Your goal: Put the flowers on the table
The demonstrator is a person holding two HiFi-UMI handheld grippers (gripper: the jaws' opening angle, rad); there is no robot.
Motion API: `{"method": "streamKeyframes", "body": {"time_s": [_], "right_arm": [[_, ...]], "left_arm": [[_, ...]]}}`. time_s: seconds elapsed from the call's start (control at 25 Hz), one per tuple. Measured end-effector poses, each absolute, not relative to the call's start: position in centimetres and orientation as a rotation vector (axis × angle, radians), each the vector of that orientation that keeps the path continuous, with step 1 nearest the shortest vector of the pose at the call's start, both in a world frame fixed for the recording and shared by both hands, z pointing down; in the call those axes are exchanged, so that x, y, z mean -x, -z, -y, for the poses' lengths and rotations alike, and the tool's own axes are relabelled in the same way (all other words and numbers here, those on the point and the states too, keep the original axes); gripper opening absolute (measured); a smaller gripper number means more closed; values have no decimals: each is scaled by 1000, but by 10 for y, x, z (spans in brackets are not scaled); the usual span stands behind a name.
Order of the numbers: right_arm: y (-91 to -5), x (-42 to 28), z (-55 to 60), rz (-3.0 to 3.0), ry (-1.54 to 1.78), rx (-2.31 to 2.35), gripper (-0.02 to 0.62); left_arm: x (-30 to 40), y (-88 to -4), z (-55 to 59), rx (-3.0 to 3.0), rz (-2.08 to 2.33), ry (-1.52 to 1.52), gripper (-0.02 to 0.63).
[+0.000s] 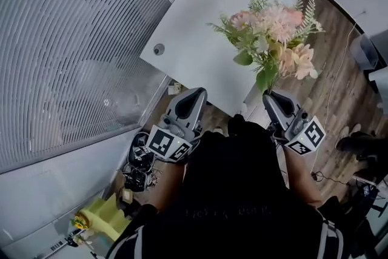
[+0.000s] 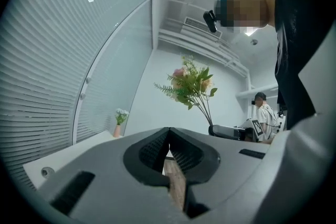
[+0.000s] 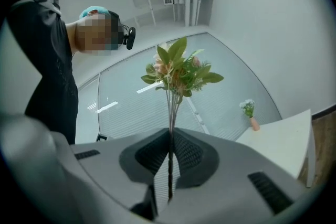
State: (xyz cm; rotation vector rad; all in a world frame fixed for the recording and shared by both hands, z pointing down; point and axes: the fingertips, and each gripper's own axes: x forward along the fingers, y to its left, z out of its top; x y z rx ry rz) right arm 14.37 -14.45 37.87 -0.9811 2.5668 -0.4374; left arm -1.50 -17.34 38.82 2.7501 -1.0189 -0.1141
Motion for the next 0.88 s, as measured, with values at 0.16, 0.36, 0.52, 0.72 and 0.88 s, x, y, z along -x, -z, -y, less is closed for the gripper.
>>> {"method": "streamKeyframes", "body": {"time_s": [0.16, 0.36, 0.52, 0.72, 0.88], "right_arm": [[-382, -157, 168, -2588, 469, 943, 41], [-389, -157, 186, -2586, 526, 942, 41], [-402, -151, 200, -2591, 585, 979, 41], [-421, -139, 215, -2601, 640, 1036, 41], [-440, -133, 228, -2605, 705, 1084, 41]], "left_arm": [[11, -387, 181, -2724, 1087, 114, 18], [15, -396, 187, -2690, 1113, 90, 18], [13, -405, 193, -2692, 1085, 71, 18], [17, -419, 202, -2703, 1037, 26, 18], [20, -429, 210, -2700, 1021, 12, 18]]}}
